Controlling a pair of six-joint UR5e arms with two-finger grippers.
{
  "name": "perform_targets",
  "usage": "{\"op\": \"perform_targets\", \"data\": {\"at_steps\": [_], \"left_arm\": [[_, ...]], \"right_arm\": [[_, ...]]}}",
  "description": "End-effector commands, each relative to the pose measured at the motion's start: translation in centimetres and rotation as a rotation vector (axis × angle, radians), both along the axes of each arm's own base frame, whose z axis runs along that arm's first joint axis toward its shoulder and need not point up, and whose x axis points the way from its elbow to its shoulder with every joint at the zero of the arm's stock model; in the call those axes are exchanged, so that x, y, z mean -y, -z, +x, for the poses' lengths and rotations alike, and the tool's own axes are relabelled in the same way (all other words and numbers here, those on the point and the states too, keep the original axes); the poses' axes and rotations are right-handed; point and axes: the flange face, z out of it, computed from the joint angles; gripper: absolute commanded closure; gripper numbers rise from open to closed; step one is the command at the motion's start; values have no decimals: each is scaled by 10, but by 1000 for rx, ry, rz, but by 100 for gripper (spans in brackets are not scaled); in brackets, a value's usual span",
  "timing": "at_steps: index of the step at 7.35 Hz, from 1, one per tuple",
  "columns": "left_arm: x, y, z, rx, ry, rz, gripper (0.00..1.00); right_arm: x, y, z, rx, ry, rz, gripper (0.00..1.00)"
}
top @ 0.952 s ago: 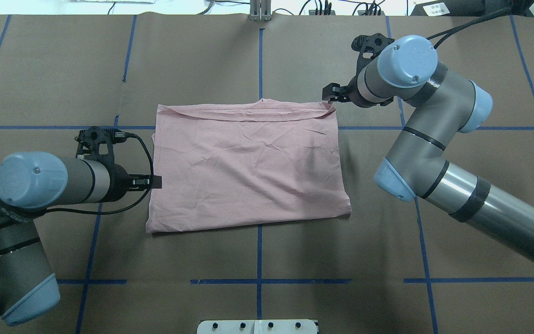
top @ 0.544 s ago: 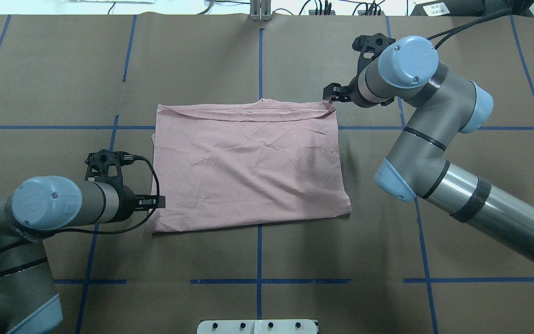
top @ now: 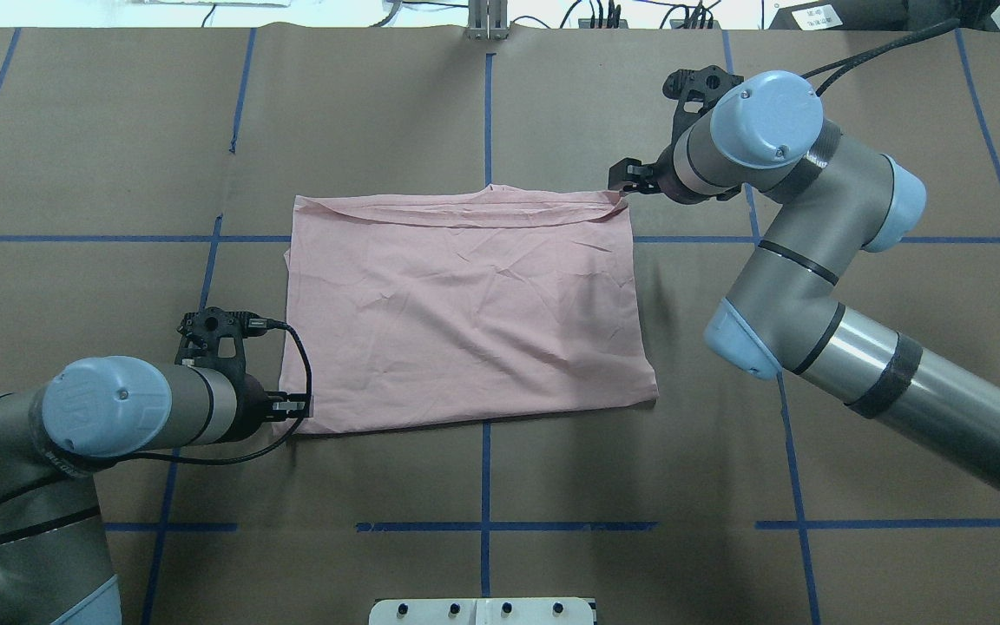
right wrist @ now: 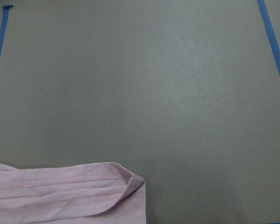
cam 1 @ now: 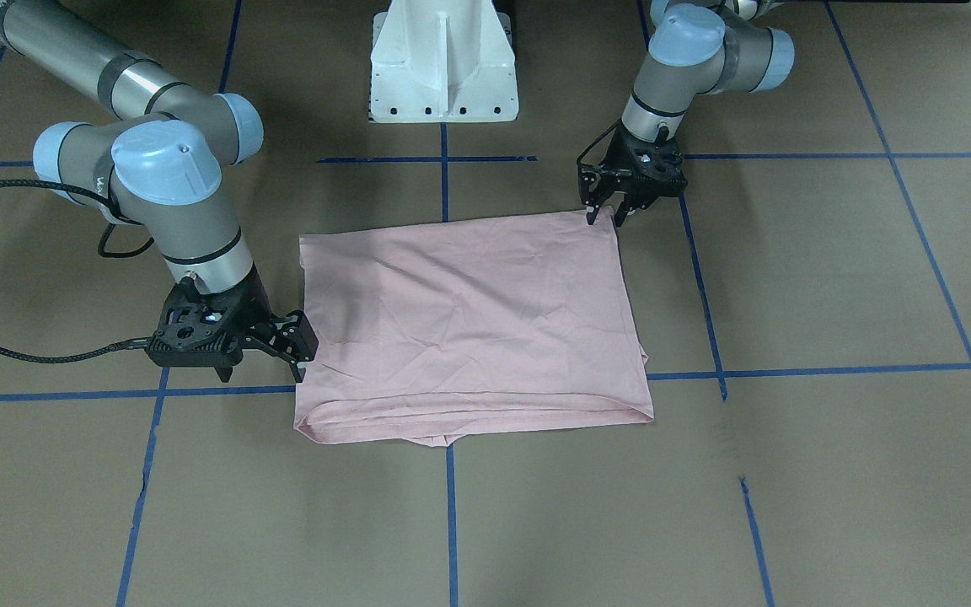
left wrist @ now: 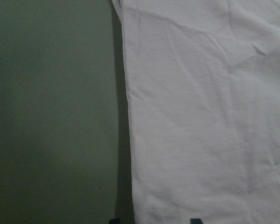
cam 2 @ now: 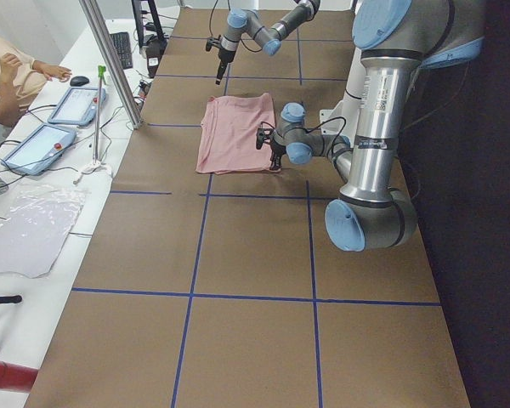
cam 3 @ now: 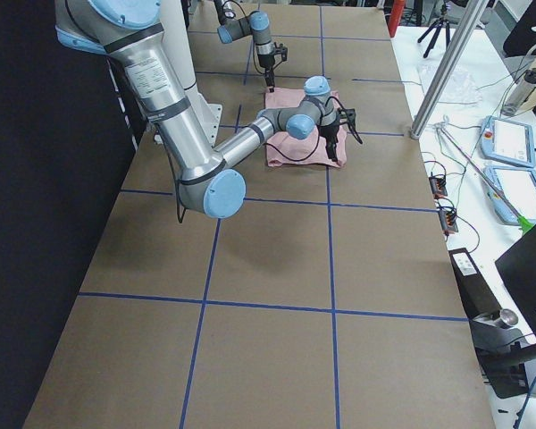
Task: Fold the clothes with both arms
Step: 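Release the hem and move the left gripper to the folded shirt's side edge, then grasp the shirt edge with the left gripper and drag it away from the robot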
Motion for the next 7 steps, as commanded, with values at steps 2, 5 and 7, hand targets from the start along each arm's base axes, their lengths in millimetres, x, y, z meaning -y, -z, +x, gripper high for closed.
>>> {"op": "perform_targets", "data": {"at_steps": [2, 5, 7], "left_arm": [[-1, -2, 0, 6, -3, 0, 100], [14, -31, -31, 81, -34, 82, 100], [98, -60, -86, 195, 15, 195, 100]], "right_arm": [[0, 0, 0, -1, -1, 0, 0], [0, -1, 0, -1, -1, 0, 0], [-1, -3, -1, -3, 1, -2, 0]]}}
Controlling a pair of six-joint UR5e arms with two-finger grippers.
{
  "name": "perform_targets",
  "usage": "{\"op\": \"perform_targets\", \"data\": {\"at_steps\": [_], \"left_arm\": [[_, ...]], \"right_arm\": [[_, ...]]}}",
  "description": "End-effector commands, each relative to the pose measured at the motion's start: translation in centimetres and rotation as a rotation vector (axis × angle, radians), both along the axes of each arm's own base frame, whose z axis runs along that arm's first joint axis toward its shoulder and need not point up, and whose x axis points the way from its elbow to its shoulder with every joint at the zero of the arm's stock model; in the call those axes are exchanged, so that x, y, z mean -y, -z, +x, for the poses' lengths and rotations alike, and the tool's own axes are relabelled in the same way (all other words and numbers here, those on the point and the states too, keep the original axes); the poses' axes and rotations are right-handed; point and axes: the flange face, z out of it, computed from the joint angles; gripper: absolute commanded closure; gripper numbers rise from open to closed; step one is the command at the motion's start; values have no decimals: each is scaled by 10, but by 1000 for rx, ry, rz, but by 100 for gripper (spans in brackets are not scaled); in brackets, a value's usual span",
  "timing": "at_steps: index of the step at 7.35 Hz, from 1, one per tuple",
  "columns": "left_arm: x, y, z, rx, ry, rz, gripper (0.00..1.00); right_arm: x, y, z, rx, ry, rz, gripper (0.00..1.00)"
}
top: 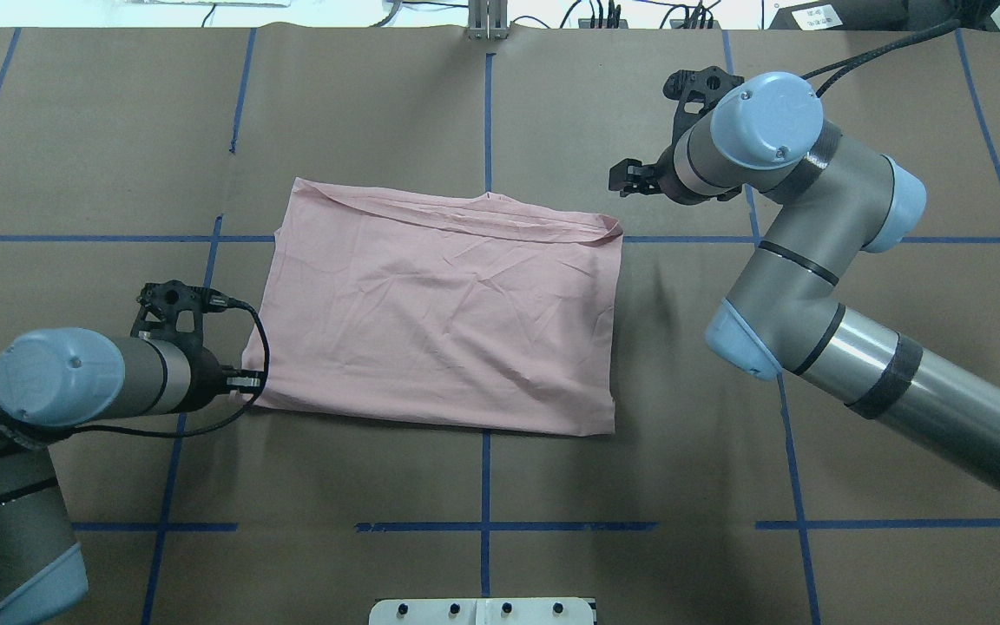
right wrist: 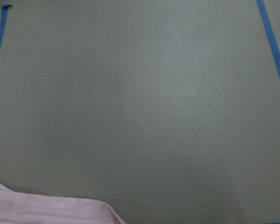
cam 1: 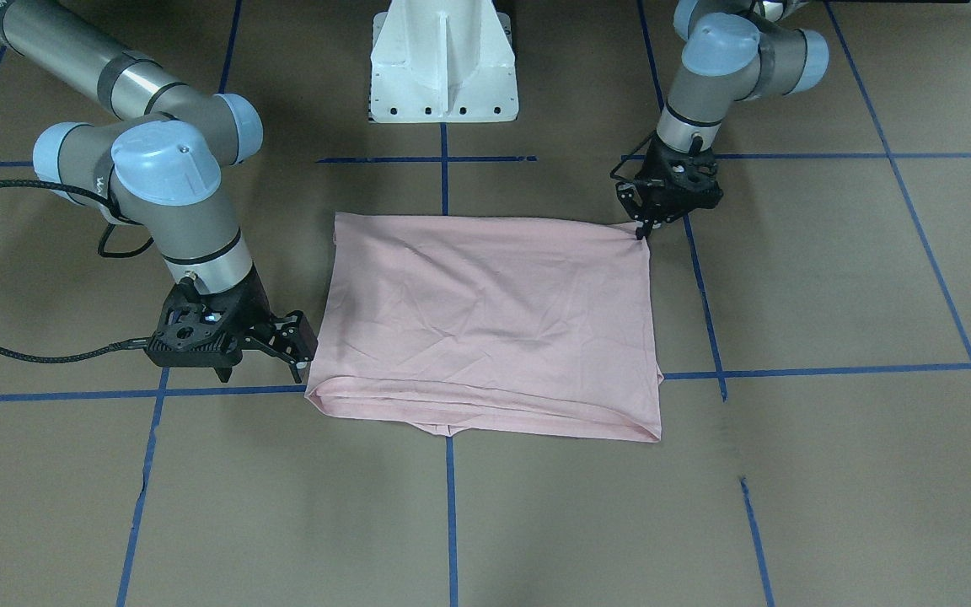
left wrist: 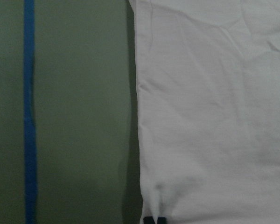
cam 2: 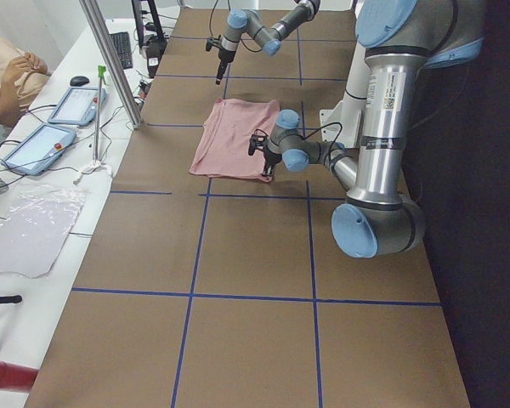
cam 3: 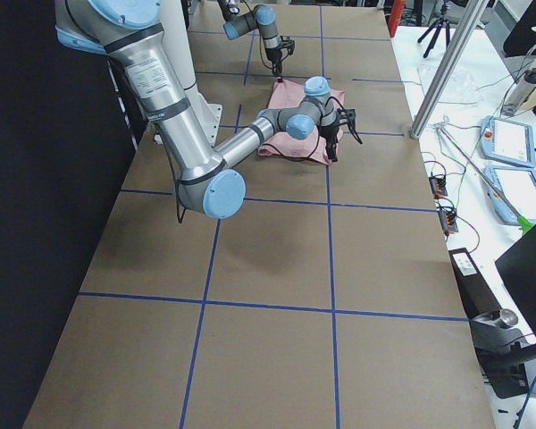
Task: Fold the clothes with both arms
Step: 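Grasp the shirt edge with the left gripper and drag it away from the robot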
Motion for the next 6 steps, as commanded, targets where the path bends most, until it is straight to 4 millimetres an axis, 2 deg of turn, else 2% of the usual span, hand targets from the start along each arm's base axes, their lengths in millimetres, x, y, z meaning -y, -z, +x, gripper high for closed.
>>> {"op": "perform_targets", "data": {"at_steps": [1, 2, 3, 4, 5, 6], "left_arm": [[112, -22, -46, 115, 72, 104, 100], [187, -15, -46, 162, 107, 136, 100], [248, -20, -49, 166, 165, 157, 100], [299, -42, -42, 173, 220, 193, 100], [356, -32, -24, 228, 262, 244, 100], [379, -22, -22, 243, 271, 241, 100]], "right_arm": [[-1, -4, -1, -6, 0, -3, 0], [-1, -6, 0, -9, -3, -2, 0], [-3, -7, -3, -11, 0, -2, 0], [-4, -6, -3, -11, -2, -1, 0], [-3, -6, -3, -14, -8, 2, 0], [-3, -6, -3, -13, -9, 1, 0]]}}
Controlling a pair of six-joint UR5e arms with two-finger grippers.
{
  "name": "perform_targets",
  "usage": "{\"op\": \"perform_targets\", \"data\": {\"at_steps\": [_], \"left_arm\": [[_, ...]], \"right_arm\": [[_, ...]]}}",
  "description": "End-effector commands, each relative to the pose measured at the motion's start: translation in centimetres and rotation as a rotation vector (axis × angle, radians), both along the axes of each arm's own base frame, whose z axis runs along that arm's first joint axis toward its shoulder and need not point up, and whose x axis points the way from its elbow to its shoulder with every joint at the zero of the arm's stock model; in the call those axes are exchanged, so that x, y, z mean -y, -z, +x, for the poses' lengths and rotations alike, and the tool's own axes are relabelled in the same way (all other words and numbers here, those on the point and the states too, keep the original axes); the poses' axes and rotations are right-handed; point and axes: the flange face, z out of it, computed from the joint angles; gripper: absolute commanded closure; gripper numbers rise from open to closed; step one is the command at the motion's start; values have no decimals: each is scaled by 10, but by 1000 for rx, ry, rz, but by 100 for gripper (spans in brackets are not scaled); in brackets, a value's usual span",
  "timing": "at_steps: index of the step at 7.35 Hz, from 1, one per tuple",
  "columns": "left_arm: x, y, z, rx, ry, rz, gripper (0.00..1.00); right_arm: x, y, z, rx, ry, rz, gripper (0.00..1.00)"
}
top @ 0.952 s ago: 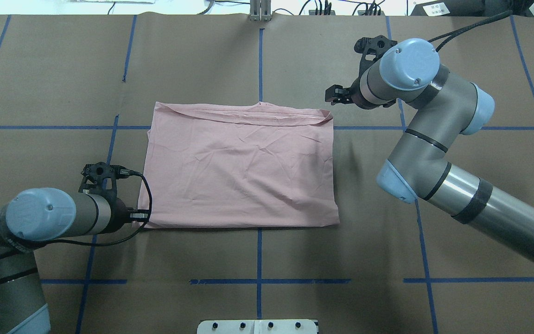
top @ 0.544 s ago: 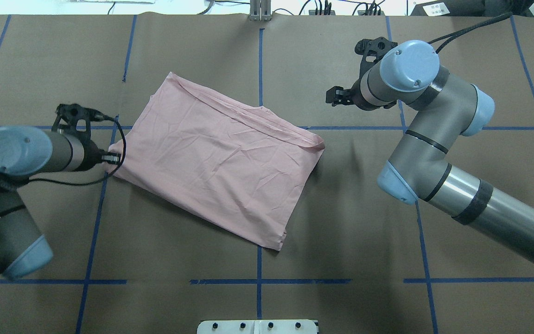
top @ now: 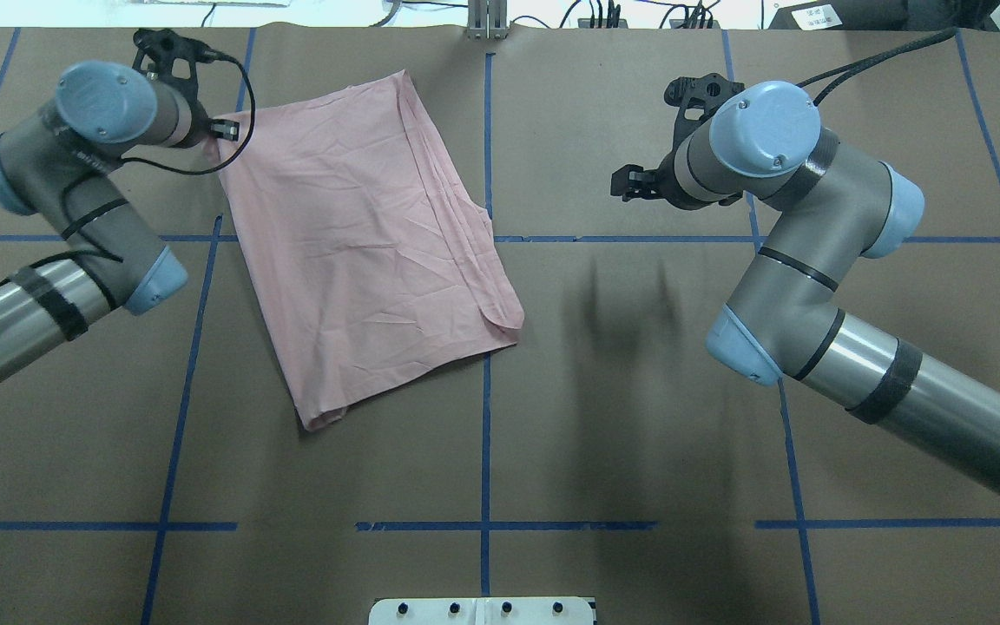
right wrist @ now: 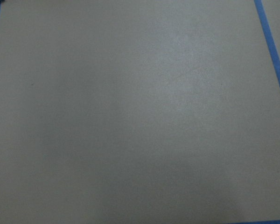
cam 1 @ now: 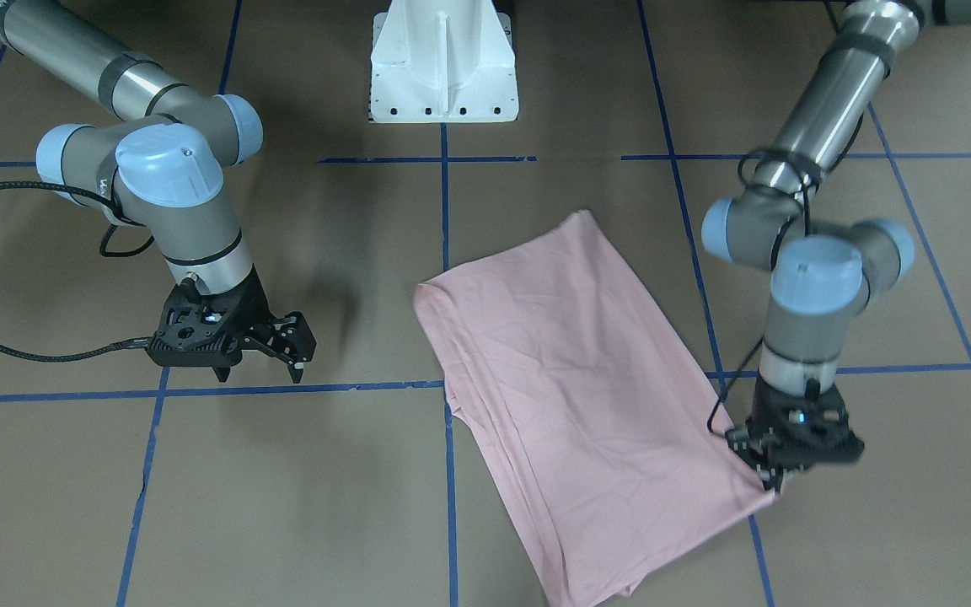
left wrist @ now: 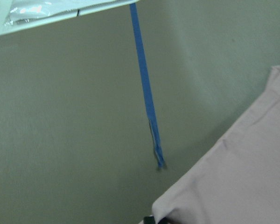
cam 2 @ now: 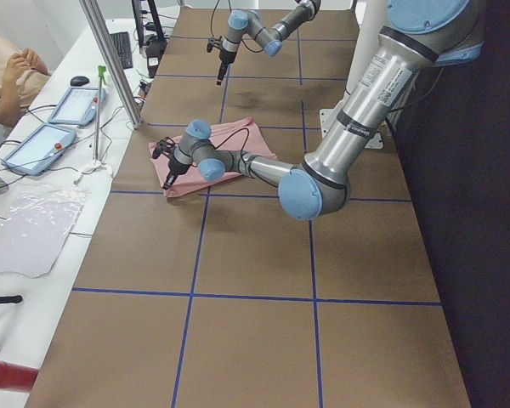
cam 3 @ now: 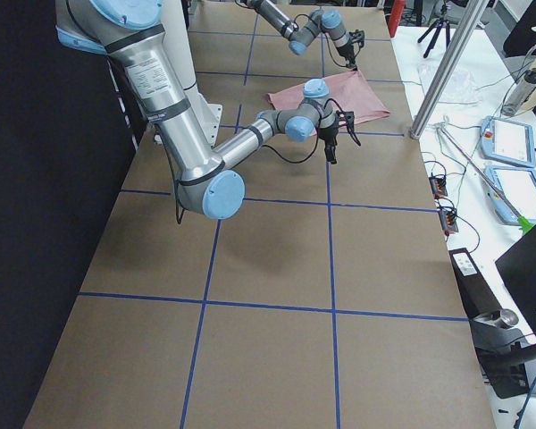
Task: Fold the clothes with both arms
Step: 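Grasp the shirt edge with the left gripper and drag it away from the robot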
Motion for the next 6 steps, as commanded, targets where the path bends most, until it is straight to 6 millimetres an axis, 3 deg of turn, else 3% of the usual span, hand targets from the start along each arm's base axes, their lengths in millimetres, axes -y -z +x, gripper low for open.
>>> {"op": "perform_targets", "data": {"at_steps": [1, 2, 3, 4, 6], "left_arm": [[46, 11, -2, 27, 29, 42, 92], [36, -1, -10, 7, 22, 62, 1], [40, 16, -28, -65, -25, 59, 0], [35, 7, -49, -103, -101, 45, 0], [13, 6, -65, -114, -106, 79, 0]], "right_arm": [[-1, 1, -2, 2, -2, -1, 0], [-6, 5, -11, 8, 11, 1, 0], [-12, 16, -27, 21, 30, 8, 0], [-13, 42, -45, 43, 36, 13, 0], [2, 100, -118, 84, -58, -61, 16]]}}
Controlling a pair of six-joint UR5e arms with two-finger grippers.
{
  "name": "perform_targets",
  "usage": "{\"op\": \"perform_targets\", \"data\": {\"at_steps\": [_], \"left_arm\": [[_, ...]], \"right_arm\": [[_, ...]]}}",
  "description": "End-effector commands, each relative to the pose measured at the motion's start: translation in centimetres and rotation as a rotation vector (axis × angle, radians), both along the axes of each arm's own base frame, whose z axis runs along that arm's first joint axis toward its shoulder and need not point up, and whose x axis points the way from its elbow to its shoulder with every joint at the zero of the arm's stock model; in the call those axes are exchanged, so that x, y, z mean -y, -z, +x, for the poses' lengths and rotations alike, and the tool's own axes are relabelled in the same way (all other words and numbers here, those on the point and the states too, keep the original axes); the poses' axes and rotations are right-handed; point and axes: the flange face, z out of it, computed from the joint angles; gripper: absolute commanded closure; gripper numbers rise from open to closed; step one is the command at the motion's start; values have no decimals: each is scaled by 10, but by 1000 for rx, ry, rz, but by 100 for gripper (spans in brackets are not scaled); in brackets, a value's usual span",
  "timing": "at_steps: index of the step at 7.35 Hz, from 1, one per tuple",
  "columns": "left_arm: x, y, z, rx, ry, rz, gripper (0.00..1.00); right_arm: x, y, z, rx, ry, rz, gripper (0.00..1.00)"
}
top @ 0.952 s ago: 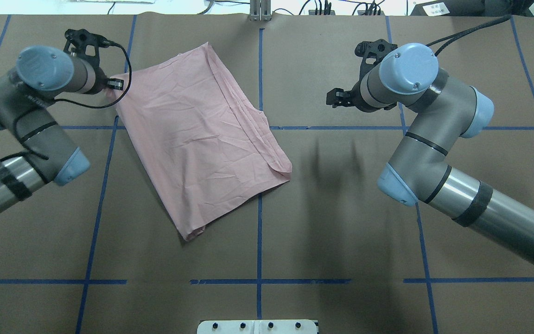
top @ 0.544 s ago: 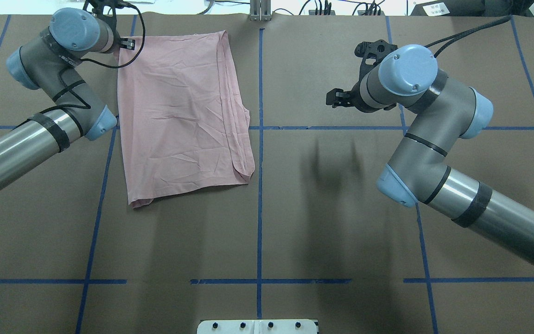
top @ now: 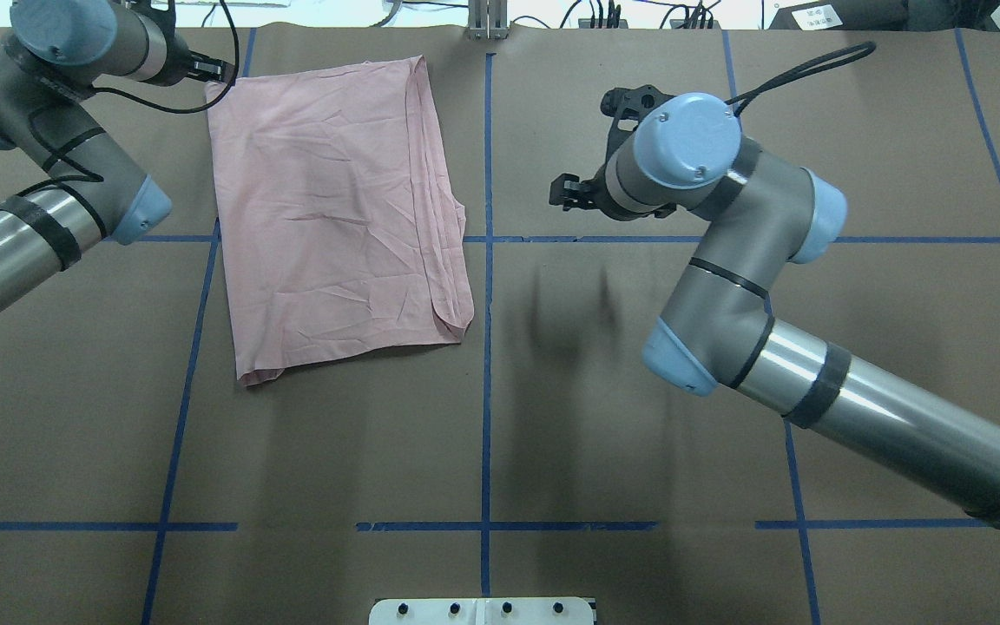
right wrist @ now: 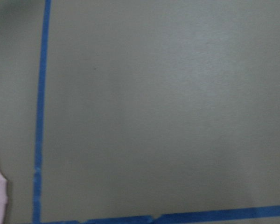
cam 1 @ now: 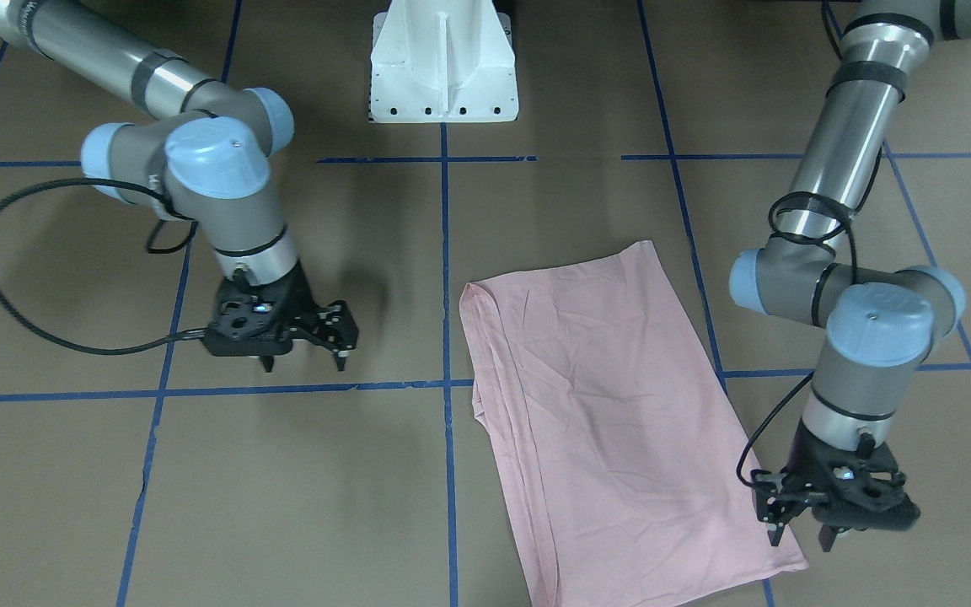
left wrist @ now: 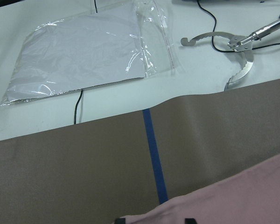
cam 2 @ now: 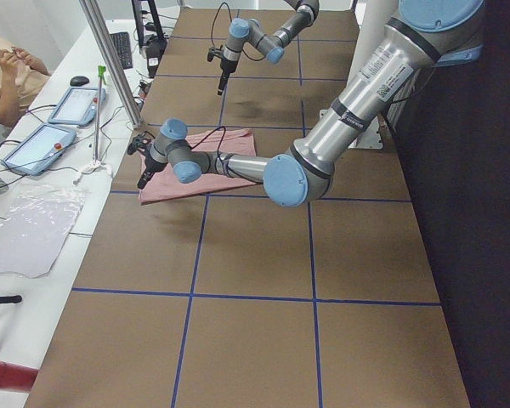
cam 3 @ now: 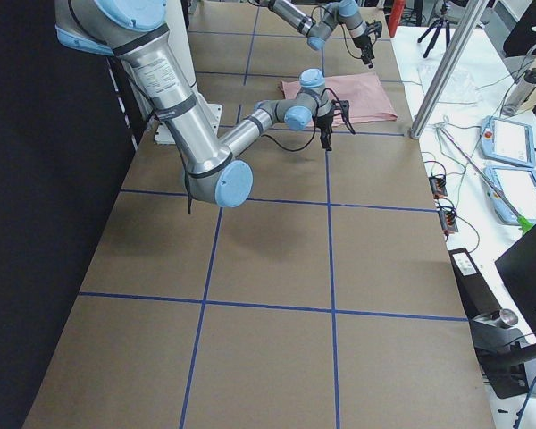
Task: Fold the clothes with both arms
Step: 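Reach the right gripper across to the folded shirt's side edge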
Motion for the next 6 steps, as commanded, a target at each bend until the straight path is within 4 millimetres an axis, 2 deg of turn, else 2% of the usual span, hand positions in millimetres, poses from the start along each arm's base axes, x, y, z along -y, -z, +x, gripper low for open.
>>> {"op": "perform_targets", "data": {"at_steps": [1, 2, 3, 4, 5, 6], "left_arm": [[-15, -3, -11, -19, -9, 10, 0], [-15, -2, -11, -22, -9, 11, 0], [-15, -3, -13, -23, -4, 8, 0], [-15, -2, -13, -26, -3, 9, 0], [-15, -2, -13, -34, 5, 1, 0], [-15, -1, -13, -38, 8, -1, 0]], "right_arm": [[11, 62, -84, 16, -65, -59, 22], [8, 88, -119, 15, -86, -81, 23], [3, 100, -147, 0, -120, -94, 30], [-3, 102, -164, -15, -125, -99, 41], [-8, 101, -175, -26, -120, -97, 48], [-9, 100, -179, -38, -124, -90, 51]]}}
